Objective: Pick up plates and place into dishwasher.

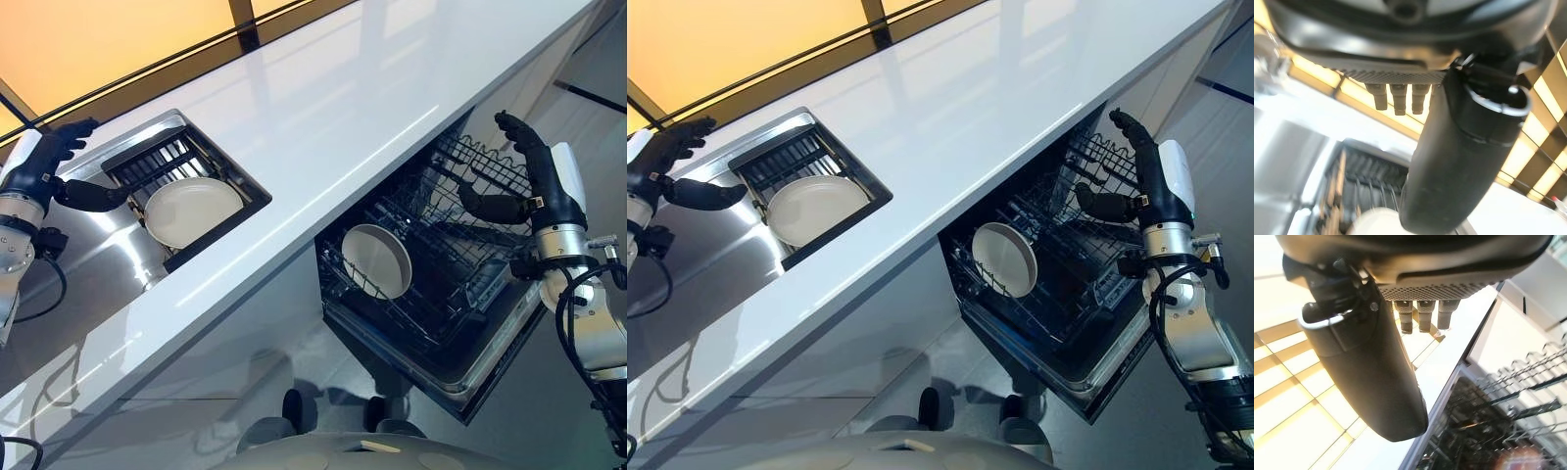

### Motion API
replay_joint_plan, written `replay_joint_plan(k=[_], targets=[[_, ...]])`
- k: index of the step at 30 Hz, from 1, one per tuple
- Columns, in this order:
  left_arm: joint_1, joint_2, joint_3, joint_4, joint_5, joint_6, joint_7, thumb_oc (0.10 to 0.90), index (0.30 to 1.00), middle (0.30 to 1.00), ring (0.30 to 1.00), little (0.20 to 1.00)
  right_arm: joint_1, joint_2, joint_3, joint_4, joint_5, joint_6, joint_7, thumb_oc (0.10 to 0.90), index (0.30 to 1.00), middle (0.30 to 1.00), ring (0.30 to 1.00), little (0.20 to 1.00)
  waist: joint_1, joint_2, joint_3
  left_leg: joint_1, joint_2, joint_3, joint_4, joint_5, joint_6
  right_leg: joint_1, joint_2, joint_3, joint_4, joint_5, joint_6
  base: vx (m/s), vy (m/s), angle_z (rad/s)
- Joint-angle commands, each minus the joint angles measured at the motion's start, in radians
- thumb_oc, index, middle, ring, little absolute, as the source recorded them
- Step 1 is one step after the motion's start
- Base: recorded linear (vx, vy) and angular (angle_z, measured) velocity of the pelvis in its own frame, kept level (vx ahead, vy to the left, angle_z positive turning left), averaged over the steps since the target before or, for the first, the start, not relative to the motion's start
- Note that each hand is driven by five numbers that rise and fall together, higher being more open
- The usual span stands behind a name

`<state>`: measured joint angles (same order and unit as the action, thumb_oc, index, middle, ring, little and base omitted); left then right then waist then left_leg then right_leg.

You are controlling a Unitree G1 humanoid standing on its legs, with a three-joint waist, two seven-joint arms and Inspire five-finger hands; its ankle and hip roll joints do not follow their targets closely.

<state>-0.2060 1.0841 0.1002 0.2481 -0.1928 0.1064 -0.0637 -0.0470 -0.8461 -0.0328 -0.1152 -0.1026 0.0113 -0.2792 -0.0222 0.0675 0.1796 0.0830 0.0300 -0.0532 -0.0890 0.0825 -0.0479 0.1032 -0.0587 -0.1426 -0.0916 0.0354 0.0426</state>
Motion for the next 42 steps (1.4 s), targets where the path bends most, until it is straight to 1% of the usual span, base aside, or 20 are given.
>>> replay_joint_plan(k=[1, 2, 6, 7, 9, 11, 14, 17, 21, 30, 34, 40, 42], targets=[[-0.17, 0.098, -0.006, 0.076, -0.028, -0.067, 0.011, 0.8, 0.9, 0.9, 0.9, 0.9, -0.078, -0.123, -0.078, -0.044, -0.043, -0.035, -0.026, 0.8, 0.9, 0.9, 0.9, 0.9, -0.031, -0.024, -0.087, 0.024, -0.084, 0.061, 0.002, -0.064, 0.036, -0.001, 0.001, 0.027, 0.009, 0.027, 0.072, 0.06, 0.041, -0.09], [-0.188, 0.096, -0.016, 0.096, -0.045, -0.067, 0.007, 0.8, 0.9, 0.9, 0.9, 0.9, -0.066, -0.132, -0.087, -0.036, -0.045, -0.024, -0.01, 0.8, 0.9, 0.9, 0.9, 0.9, -0.039, -0.027, -0.086, 0.025, -0.085, 0.065, 0.002, -0.065, 0.037, -0.003, 0.003, 0.034, 0.01, 0.028, 0.072, 0.07, 0.047, -0.15], [-0.222, 0.098, -0.027, 0.157, -0.09, -0.066, -0.005, 0.8, 0.9, 0.9, 0.9, 0.9, -0.028, -0.145, -0.102, -0.009, -0.049, -0.028, 0.012, 0.8, 0.9, 0.9, 0.9, 0.9, -0.058, -0.03, -0.081, 0.025, -0.082, 0.08, 0.002, -0.068, 0.039, -0.011, 0.004, 0.046, 0.011, 0.031, 0.074, 0.05, 0.042, -0.13], [-0.227, 0.1, -0.028, 0.173, -0.085, -0.067, -0.008, 0.8, 0.9, 0.9, 0.9, 0.9, -0.015, -0.146, -0.107, -0.004, -0.048, -0.031, 0.015, 0.8, 0.9, 0.9, 0.9, 0.9, -0.063, -0.03, -0.08, 0.031, -0.08, 0.084, 0.002, -0.08, 0.039, -0.007, 0.005, 0.049, 0.01, 0.022, 0.076, 0.07, 0.039, -0.15], [-0.242, 0.103, -0.039, 0.194, -0.078, -0.072, -0.007, 0.8, 0.9, 0.9, 0.9, 0.9, -0.004, -0.148, -0.112, 0.0, -0.043, -0.032, 0.018, 0.8, 0.9, 0.9, 0.9, 0.9, -0.069, -0.031, -0.075, 0.027, -0.08, 0.091, 0.002, -0.07, 0.04, -0.015, 0.005, 0.052, 0.012, 0.032, 0.076, 0.01, 0.029, -0.24], [-0.256, 0.108, -0.051, 0.212, -0.068, -0.073, 0.0, 0.8, 0.9, 0.9, 0.9, 0.9, 0.013, -0.152, -0.123, 0.004, -0.041, -0.032, 0.022, 0.8, 0.9, 0.9, 0.9, 0.9, -0.079, -0.032, -0.073, 0.032, -0.078, 0.097, 0.002, -0.083, 0.04, -0.012, 0.007, 0.058, 0.012, 0.023, 0.078, 0.05, 0.043, -0.16], [-0.266, 0.116, -0.058, 0.245, -0.019, -0.083, 0.013, 0.8, 0.9, 0.9, 0.9, 0.9, 0.035, -0.156, -0.145, 0.006, -0.04, -0.036, 0.038, 0.8, 0.9, 0.9, 0.9, 0.9, -0.09, -0.033, -0.063, 0.031, -0.079, 0.107, 0.002, -0.084, 0.042, -0.018, 0.008, 0.067, 0.012, 0.026, 0.079, 0.04, 0.059, -0.05], [-0.259, 0.133, -0.057, 0.28, 0.021, -0.089, 0.037, 0.8, 0.9, 0.9, 0.9, 0.9, 0.054, -0.174, -0.168, 0.003, -0.024, -0.039, 0.053, 0.8, 0.9, 0.9, 0.9, 0.9, -0.101, -0.034, -0.049, 0.024, -0.079, 0.117, 0.002, -0.084, 0.044, -0.031, 0.008, 0.079, 0.013, 0.031, 0.08, 0.0, 0.077, -0.16], [-0.247, 0.145, -0.042, 0.303, 0.029, -0.077, 0.054, 0.8, 0.9, 0.9, 0.9, 0.9, 0.075, -0.186, -0.195, -0.004, -0.017, -0.046, 0.068, 0.8, 0.9, 0.9, 0.9, 0.9, -0.109, -0.037, -0.034, 0.019, -0.08, 0.123, 0.002, -0.084, 0.046, -0.041, 0.008, 0.089, 0.014, 0.035, 0.082, 0.0, 0.072, -0.07], [-0.23, 0.145, -0.044, 0.338, 0.082, -0.046, 0.037, 0.8, 0.9, 0.9, 0.9, 0.9, 0.075, -0.196, -0.2, -0.028, -0.021, -0.058, 0.062, 0.8, 0.9, 0.9, 0.9, 0.9, -0.108, -0.045, -0.01, 0.007, -0.08, 0.132, 0.002, -0.082, 0.051, -0.062, 0.004, 0.093, 0.019, 0.045, 0.086, -0.01, 0.046, -0.06], [-0.209, 0.149, -0.042, 0.362, 0.106, -0.038, 0.011, 0.8, 0.9, 0.9, 0.9, 0.9, 0.075, -0.203, -0.204, -0.033, -0.019, -0.067, 0.062, 0.8, 0.9, 0.9, 0.9, 0.9, -0.104, -0.048, -0.005, 0.003, -0.081, 0.133, 0.002, -0.081, 0.052, -0.066, 0.003, 0.09, 0.02, 0.047, 0.089, -0.01, 0.009, 0.0], [-0.198, 0.15, -0.06, 0.377, 0.127, -0.021, -0.034, 0.8, 0.9, 0.9, 0.9, 0.9, 0.06, -0.215, -0.185, -0.041, -0.013, -0.058, 0.063, 0.8, 0.9, 0.9, 0.9, 0.9, -0.097, -0.052, 0.0, 0.002, -0.081, 0.131, 0.002, -0.079, 0.052, -0.066, 0.001, 0.082, 0.021, 0.049, 0.09, 0.0, 0.0, 0.0], [-0.201, 0.139, -0.072, 0.382, 0.13, -0.002, -0.046, 0.8, 0.9, 0.9, 0.9, 0.9, 0.047, -0.216, -0.167, -0.039, -0.018, -0.052, 0.058, 0.8, 0.9, 0.9, 0.9, 0.9, -0.094, -0.053, 0.004, 0.0, -0.08, 0.13, 0.002, -0.077, 0.052, -0.07, 0.001, 0.08, 0.023, 0.05, 0.09, 0.0, 0.0, 0.0]])
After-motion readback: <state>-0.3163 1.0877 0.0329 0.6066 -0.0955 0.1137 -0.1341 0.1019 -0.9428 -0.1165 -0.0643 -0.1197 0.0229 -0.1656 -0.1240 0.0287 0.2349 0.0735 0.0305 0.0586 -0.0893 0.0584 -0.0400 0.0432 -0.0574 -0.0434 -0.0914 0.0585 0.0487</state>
